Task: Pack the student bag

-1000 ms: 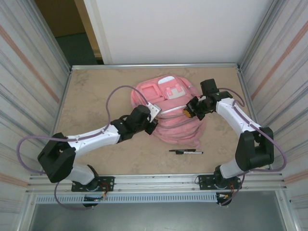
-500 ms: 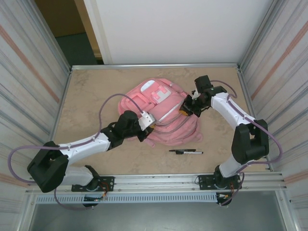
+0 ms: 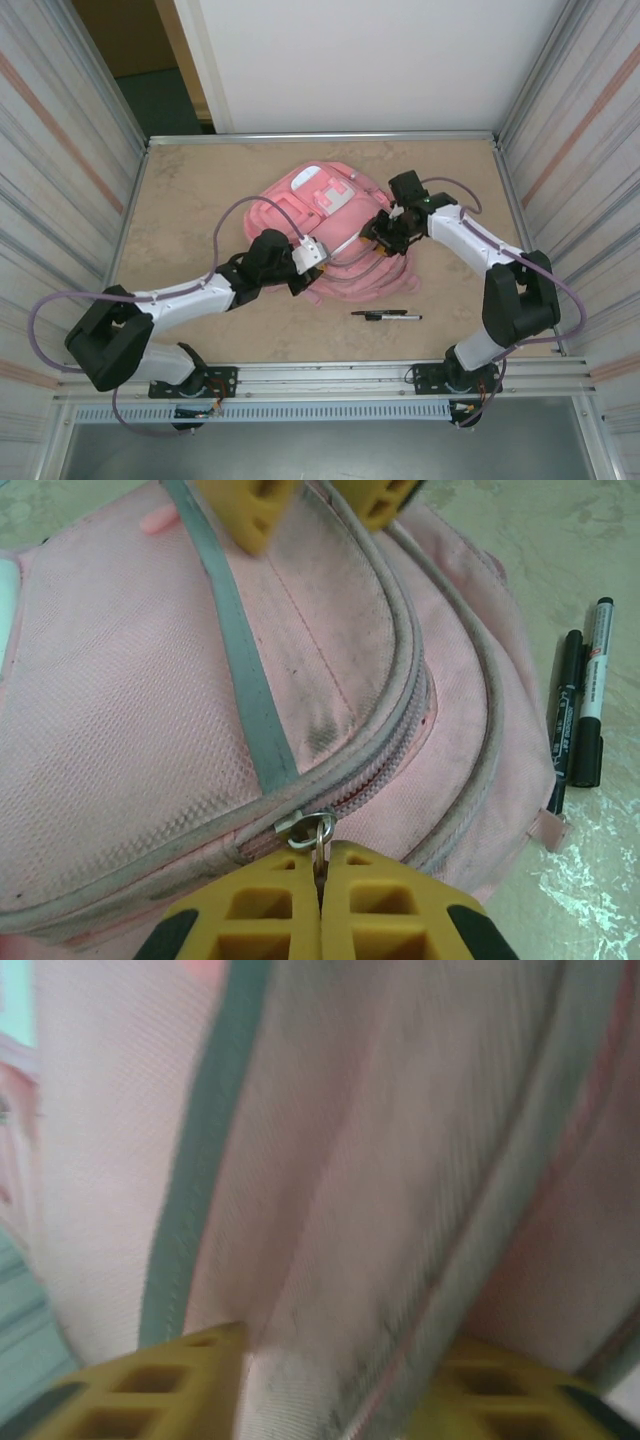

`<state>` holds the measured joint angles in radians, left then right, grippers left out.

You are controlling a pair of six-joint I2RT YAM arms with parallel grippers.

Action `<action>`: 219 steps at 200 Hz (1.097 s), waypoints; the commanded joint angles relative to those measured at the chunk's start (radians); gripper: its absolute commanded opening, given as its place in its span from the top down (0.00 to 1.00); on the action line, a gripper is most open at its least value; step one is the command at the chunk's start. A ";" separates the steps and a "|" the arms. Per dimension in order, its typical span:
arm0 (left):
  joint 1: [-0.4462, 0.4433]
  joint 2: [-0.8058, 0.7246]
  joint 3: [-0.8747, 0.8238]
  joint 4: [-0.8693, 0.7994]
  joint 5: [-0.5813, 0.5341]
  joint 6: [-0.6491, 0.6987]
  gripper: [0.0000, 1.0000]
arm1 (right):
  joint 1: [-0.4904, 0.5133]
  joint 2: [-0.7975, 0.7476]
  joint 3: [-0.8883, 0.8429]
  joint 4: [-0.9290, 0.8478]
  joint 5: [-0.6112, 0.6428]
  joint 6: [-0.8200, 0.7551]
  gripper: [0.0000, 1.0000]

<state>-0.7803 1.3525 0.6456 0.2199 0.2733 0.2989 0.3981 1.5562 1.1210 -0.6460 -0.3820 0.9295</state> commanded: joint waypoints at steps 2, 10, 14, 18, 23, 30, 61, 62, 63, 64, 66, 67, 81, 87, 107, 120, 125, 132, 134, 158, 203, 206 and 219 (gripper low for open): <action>-0.018 0.001 0.056 -0.028 0.023 -0.010 1.00 | 0.028 -0.042 -0.015 0.035 0.060 0.072 0.77; -0.016 -0.003 0.047 -0.030 -0.002 -0.014 1.00 | 0.028 -0.045 -0.003 0.022 0.062 0.066 0.86; -0.012 -0.006 0.039 -0.029 -0.013 -0.011 1.00 | 0.027 -0.046 0.007 0.014 0.066 0.058 0.89; -0.006 -0.008 0.033 -0.027 -0.021 -0.011 1.00 | 0.027 -0.050 0.015 0.006 0.071 0.048 0.91; 0.006 -0.009 0.031 -0.036 -0.022 -0.012 1.00 | 0.027 -0.054 0.025 -0.005 0.079 0.039 0.93; 0.024 -0.012 0.040 -0.077 -0.021 -0.015 1.00 | 0.025 -0.060 0.035 -0.016 0.084 0.023 0.96; 0.093 0.002 0.062 -0.223 -0.107 -0.079 1.00 | 0.002 -0.056 0.084 -0.050 -0.006 -0.006 0.99; 0.095 0.002 0.060 -0.223 -0.108 -0.082 1.00 | 0.002 -0.056 0.084 -0.050 -0.008 -0.007 0.99; 0.098 0.002 0.059 -0.222 -0.109 -0.084 1.00 | 0.001 -0.057 0.085 -0.050 -0.008 -0.006 0.99; 0.102 0.003 0.057 -0.222 -0.110 -0.087 1.00 | 0.001 -0.056 0.085 -0.050 -0.009 -0.007 0.99; 0.107 0.002 0.055 -0.222 -0.113 -0.092 1.00 | 0.002 -0.057 0.084 -0.049 -0.010 -0.007 0.99; 0.109 0.002 0.053 -0.222 -0.114 -0.094 1.00 | 0.003 -0.058 0.083 -0.047 -0.009 -0.006 0.99; 0.144 -0.006 0.037 -0.221 -0.143 -0.143 0.95 | 0.012 -0.064 0.071 -0.025 -0.003 -0.001 0.99; 0.146 -0.012 0.036 -0.226 -0.161 -0.161 0.86 | 0.014 -0.062 0.067 -0.016 -0.003 0.003 0.99; 0.140 -0.038 0.013 -0.208 -0.150 -0.152 0.77 | 0.021 -0.037 0.077 -0.016 -0.043 0.006 0.96; 0.136 -0.067 0.000 -0.194 -0.153 -0.137 0.74 | 0.037 -0.026 0.075 -0.008 -0.040 0.000 0.94; 0.137 -0.082 -0.003 -0.199 -0.159 -0.136 0.70 | 0.040 -0.020 0.073 -0.005 -0.037 0.001 0.91; 0.136 -0.103 -0.007 -0.206 -0.161 -0.138 0.64 | 0.041 -0.013 0.074 -0.001 -0.041 0.004 0.86; 0.136 -0.111 -0.007 -0.208 -0.159 -0.137 0.63 | 0.040 -0.010 0.075 -0.001 -0.043 0.005 0.84; 0.111 -0.197 -0.046 -0.150 -0.042 -0.062 0.54 | 0.044 -0.006 0.088 -0.017 -0.068 -0.004 0.68; -0.053 -0.199 0.001 -0.079 -0.128 0.154 0.25 | 0.033 -0.145 0.014 0.063 -0.017 -0.012 0.54; -0.053 -0.188 0.014 -0.081 -0.129 0.156 0.24 | 0.033 -0.152 0.012 0.064 -0.009 -0.012 0.54; -0.057 -0.123 0.072 -0.095 -0.152 0.171 0.24 | 0.029 -0.171 -0.007 0.087 -0.006 -0.006 0.54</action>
<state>-0.8379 1.1542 0.6228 0.1020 0.1707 0.3740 0.4335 1.4601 1.1416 -0.6022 -0.4118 0.9337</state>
